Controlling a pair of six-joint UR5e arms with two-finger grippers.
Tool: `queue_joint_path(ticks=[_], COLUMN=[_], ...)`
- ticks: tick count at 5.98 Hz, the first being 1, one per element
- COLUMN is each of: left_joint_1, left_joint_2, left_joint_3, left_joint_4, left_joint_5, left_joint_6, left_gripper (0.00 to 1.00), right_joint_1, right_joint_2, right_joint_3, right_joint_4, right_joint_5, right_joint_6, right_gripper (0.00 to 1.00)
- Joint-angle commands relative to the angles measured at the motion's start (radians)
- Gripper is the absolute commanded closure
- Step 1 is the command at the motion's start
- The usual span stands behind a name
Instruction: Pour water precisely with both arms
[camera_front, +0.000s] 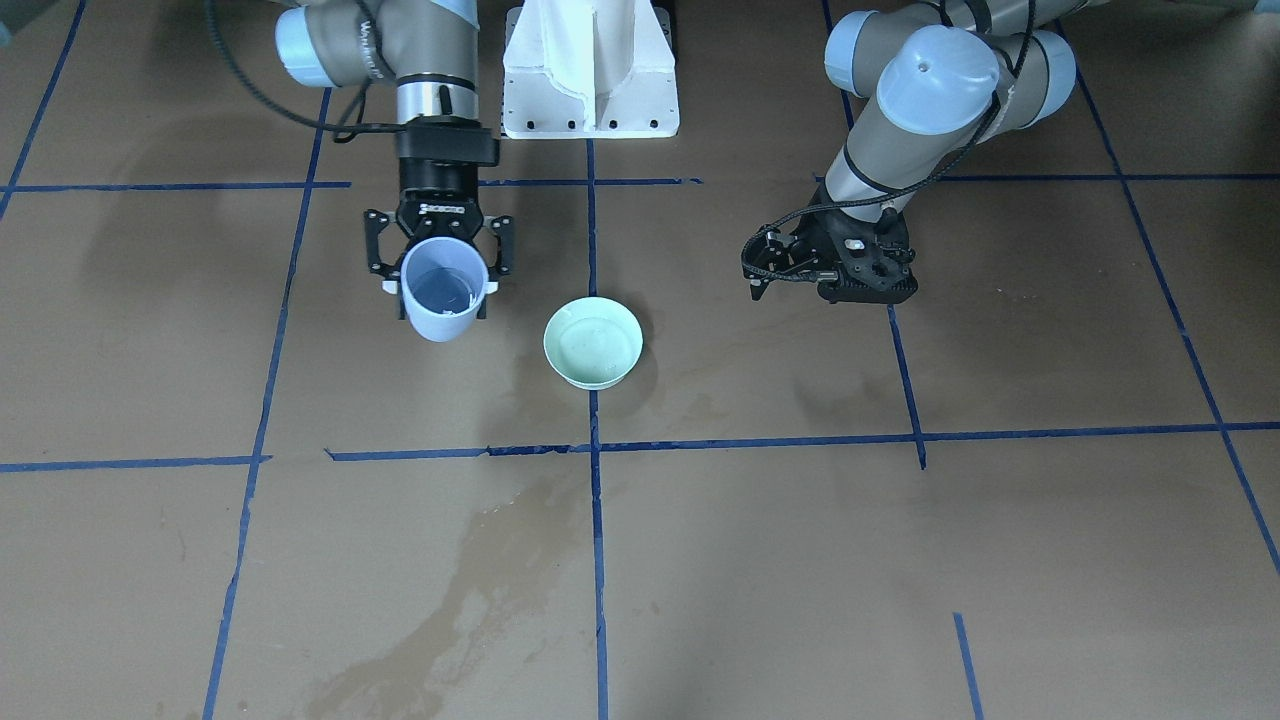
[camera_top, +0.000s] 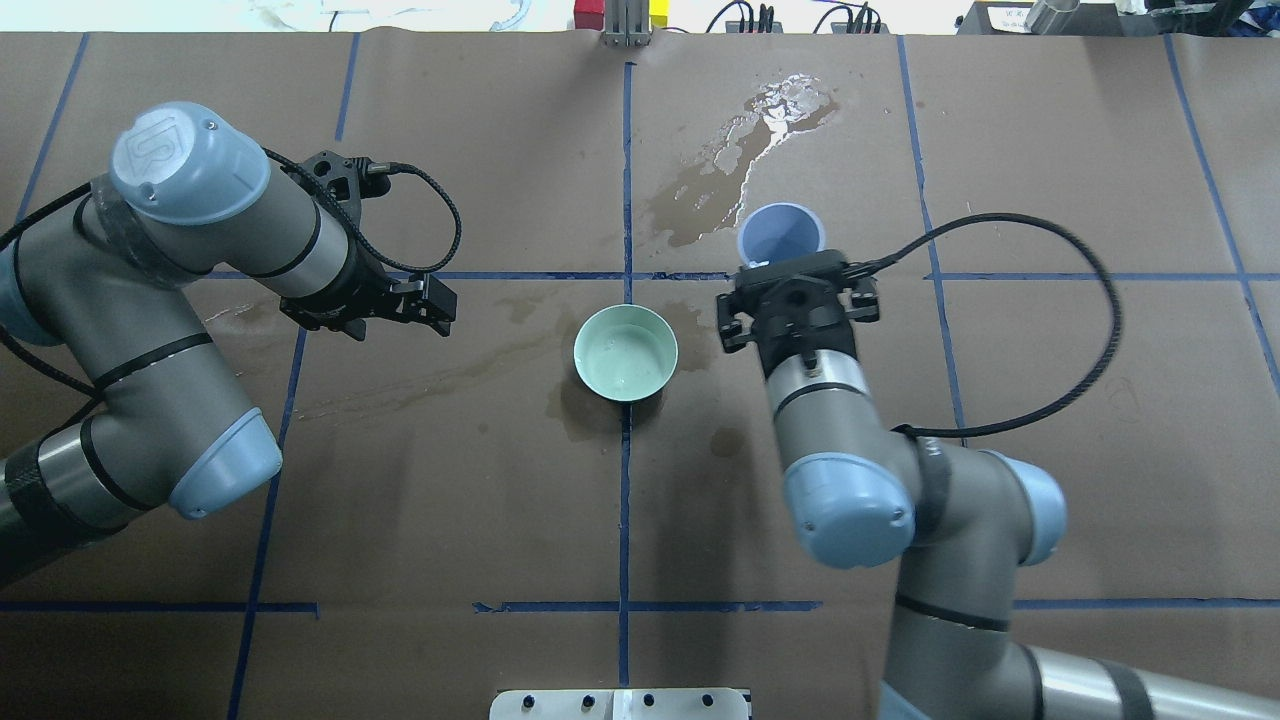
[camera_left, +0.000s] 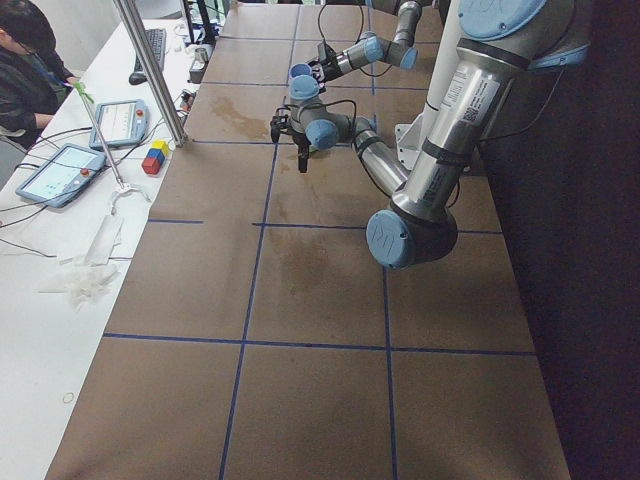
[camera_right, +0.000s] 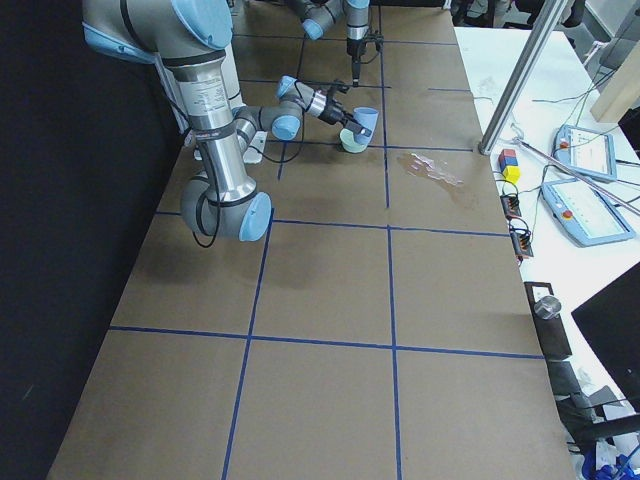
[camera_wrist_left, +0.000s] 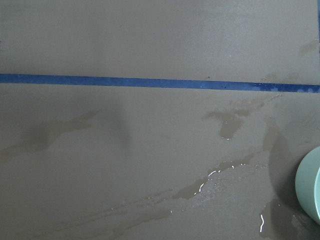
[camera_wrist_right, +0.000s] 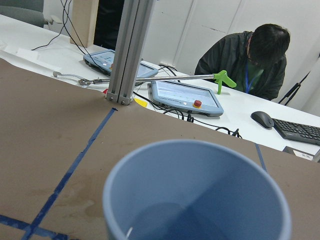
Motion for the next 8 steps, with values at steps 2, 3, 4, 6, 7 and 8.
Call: queue_joint_path(ticks=[2,3,4,6,7,8], left_joint_1=[-0.001,0.001,0.001,0.001,0.001,0.002], left_joint_2=[0.001,0.001,0.001,0.002,0.002,0.002], left_joint_3=[-0.002,-0.002,-0.002,-0.002,-0.002,-0.002], left_joint_4=[0.0,0.0,0.0,0.0,0.0,0.0], left_joint_5=[0.0,0.0,0.0,0.0,0.0,0.002], left_joint_6=[-0.005,-0.02,-0.02,-0.019,-0.017,-0.017], left_gripper=[0.0,0.0,0.0,0.0,0.0,0.0], right_joint_1=[0.091,0.111,0.119,0.136,0.163,0.2], right_joint_2=[-0.312,-0.4,-0.43,-0.45,-0.467,-0.475], right_joint_3=[0.03,0.004,-0.089,-0.298,-0.381,-0.438], right_joint_4=[0.373,0.516,0.692,0.944,1.03,1.094], right_joint_5=[0.054,0.062,0.062,0.063,0.065,0.103], right_joint_6=[-0.073,-0.074,-0.074,-0.078,-0.08,-0.08], right_gripper=[1.0,1.0,1.0,1.0,1.0,1.0])
